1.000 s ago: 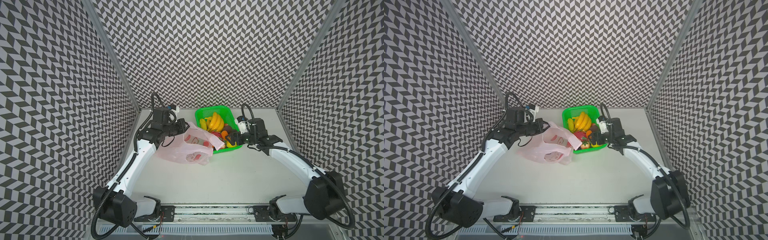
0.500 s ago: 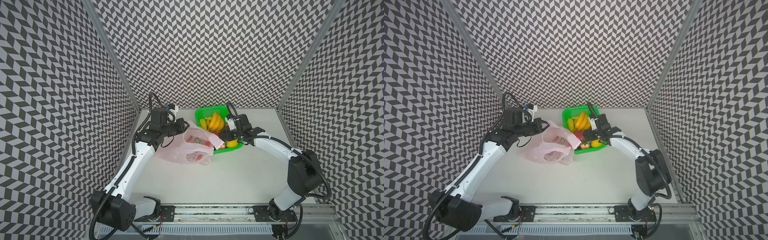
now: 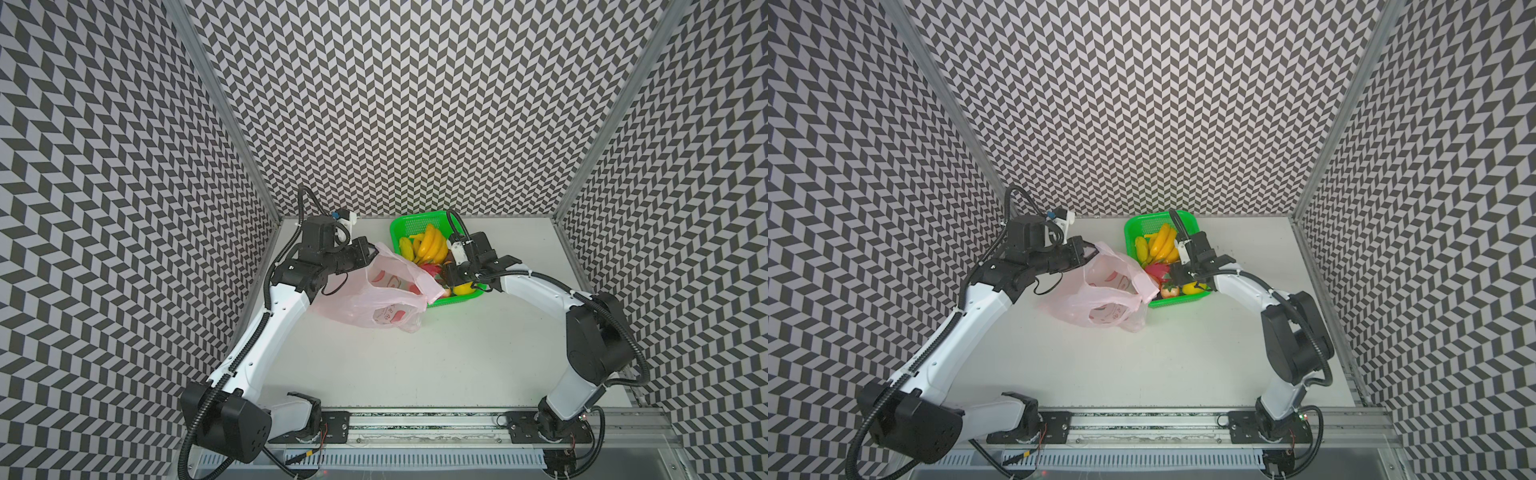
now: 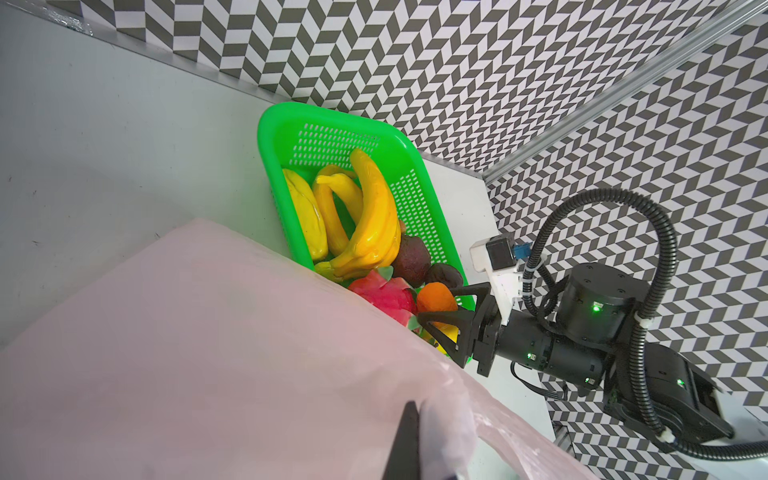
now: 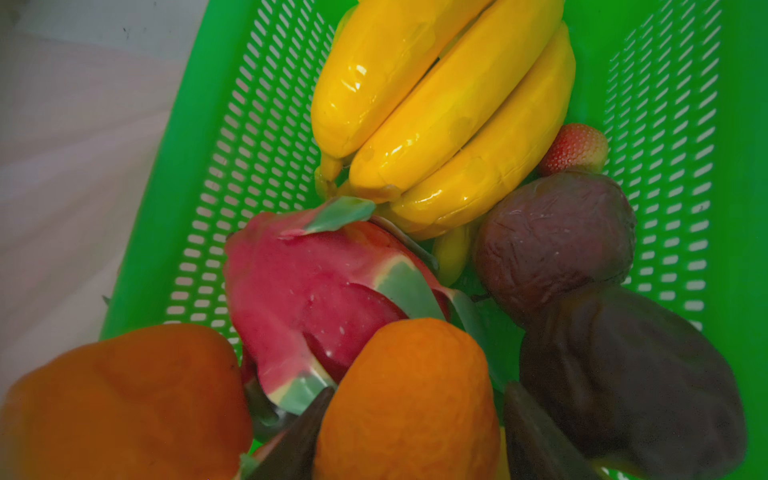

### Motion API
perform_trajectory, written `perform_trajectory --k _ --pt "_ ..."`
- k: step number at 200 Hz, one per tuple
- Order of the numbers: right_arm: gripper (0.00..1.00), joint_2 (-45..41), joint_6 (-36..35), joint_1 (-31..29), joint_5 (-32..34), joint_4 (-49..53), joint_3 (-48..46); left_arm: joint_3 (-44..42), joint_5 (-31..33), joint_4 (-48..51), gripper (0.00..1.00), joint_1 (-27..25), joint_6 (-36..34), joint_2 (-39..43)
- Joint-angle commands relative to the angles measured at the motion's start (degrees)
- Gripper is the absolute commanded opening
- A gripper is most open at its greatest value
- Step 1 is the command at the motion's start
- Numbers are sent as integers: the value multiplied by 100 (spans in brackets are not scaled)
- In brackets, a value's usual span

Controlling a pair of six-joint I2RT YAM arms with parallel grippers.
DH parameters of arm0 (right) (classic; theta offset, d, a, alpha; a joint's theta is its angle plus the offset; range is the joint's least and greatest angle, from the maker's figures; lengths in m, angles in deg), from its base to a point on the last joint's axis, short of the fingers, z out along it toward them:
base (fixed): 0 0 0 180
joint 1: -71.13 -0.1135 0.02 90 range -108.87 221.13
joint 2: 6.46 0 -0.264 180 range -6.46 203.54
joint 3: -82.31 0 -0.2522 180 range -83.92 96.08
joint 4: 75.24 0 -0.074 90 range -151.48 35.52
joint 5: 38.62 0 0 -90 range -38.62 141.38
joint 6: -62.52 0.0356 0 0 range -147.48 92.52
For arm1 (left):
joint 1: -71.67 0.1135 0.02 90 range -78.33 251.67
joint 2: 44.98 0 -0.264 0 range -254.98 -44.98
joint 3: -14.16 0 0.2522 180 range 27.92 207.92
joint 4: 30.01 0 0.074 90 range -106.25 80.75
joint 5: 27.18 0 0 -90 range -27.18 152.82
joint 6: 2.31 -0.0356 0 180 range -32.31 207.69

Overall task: Place the fake fruits into the plastic bag and tie a complex knot
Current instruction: 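Grasp an orange from the green basket with the right gripper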

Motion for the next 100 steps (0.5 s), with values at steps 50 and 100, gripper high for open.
perform_trajectory --k 50,100 --pt "28 -529 -77 -26 81 -240 -146 -42 70 -61 0 26 -21 136" --pt "23 -1539 -12 -17 -120 -216 -606 2 79 -16 0 28 -54 122"
